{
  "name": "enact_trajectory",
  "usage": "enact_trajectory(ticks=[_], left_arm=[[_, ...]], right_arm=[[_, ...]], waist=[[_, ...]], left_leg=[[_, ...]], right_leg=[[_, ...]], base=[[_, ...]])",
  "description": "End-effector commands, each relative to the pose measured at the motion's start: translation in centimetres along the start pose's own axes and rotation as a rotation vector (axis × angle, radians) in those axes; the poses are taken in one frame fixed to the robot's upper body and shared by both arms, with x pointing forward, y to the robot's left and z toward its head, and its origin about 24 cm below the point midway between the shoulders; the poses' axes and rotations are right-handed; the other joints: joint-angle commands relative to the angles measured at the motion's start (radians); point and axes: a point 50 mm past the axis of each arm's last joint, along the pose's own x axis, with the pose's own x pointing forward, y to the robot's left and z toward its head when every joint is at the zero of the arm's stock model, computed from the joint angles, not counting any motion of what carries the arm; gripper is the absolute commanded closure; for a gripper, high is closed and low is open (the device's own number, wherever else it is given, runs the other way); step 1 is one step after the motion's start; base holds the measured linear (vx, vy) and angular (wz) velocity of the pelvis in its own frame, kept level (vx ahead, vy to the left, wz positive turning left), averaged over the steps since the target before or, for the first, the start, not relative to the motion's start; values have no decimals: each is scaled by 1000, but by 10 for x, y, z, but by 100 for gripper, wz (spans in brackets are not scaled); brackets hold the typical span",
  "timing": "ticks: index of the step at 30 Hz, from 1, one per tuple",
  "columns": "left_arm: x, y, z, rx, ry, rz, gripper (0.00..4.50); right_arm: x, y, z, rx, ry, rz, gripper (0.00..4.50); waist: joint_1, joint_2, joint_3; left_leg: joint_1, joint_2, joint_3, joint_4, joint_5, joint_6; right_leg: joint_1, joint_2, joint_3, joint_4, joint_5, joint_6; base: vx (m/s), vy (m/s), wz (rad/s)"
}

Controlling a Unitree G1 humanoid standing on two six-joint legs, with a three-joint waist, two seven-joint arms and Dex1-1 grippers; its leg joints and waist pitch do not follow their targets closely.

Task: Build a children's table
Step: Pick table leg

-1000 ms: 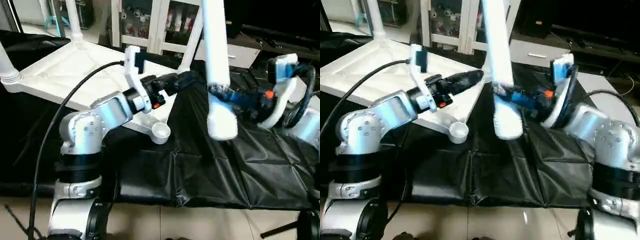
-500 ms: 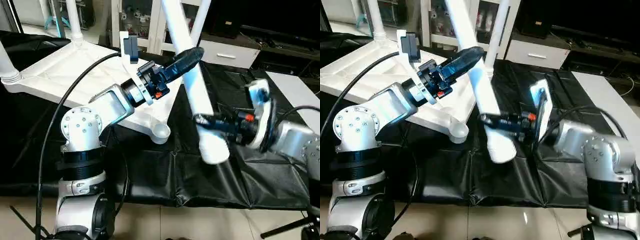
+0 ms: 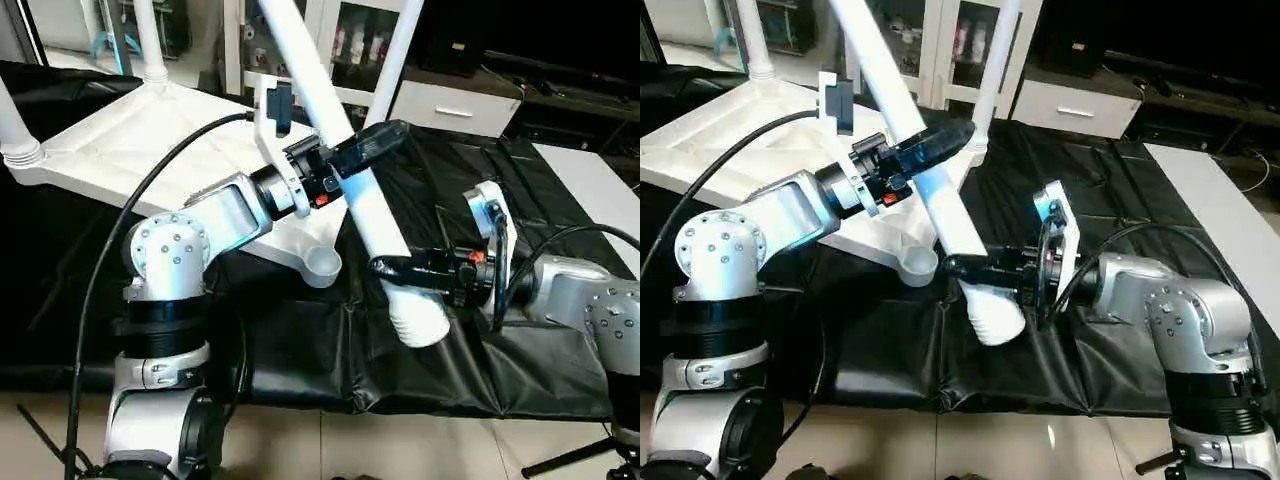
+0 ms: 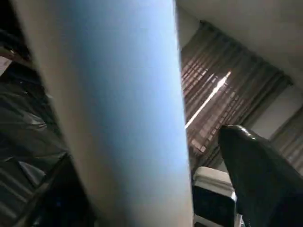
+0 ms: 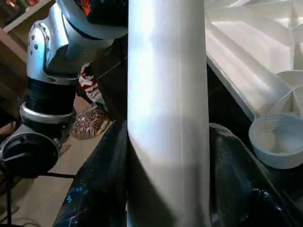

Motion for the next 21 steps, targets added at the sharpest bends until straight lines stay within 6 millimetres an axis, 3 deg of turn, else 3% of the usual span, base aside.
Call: enact_trajectory(ticks=[1, 10, 12, 16, 18, 21], left_arm=[[4, -3, 0, 0, 3, -7, 91], [2, -2, -1, -4, 13, 5, 157], [2, 0, 0, -8, 6, 16, 188], [1, 3, 1, -5, -6, 52, 204], [1, 5, 2, 1, -9, 72, 230], [1, 5, 5, 19, -8, 96, 243]], right_arm=[[-4, -2, 4, -32, -1, -34, 265], [-3, -3, 1, -37, 4, -41, 265], [-3, -3, 1, -38, 5, -44, 265], [-2, -2, 0, -40, 4, -44, 265], [-2, -2, 1, -42, -2, -45, 209], [-2, -6, 3, -23, -32, -61, 193]], waist=[[3, 18, -73], [3, 21, -71], [3, 22, -72], [3, 25, -73], [4, 27, -73], [2, 27, -71]], left_leg=[[-1, -5, 15, -76, -144, -28], [0, -6, 15, -77, -176, -29], [1, -6, 15, -76, -172, -29], [0, -6, 15, -76, -154, -28], [0, -6, 15, -77, -153, -29], [1, -6, 15, -78, -164, -29]], right_leg=[[69, -39, 26, -70, -280, -116], [69, -40, 26, -75, -319, -112], [68, -39, 26, -74, -306, -116], [70, -38, 27, -69, -264, -128], [73, -39, 27, -68, -257, -136], [69, -39, 27, -70, -271, -137]], base=[[0, 0, 0], [0, 0, 0], [0, 0, 0], [0, 0, 0], [0, 0, 0], [0, 0, 0]])
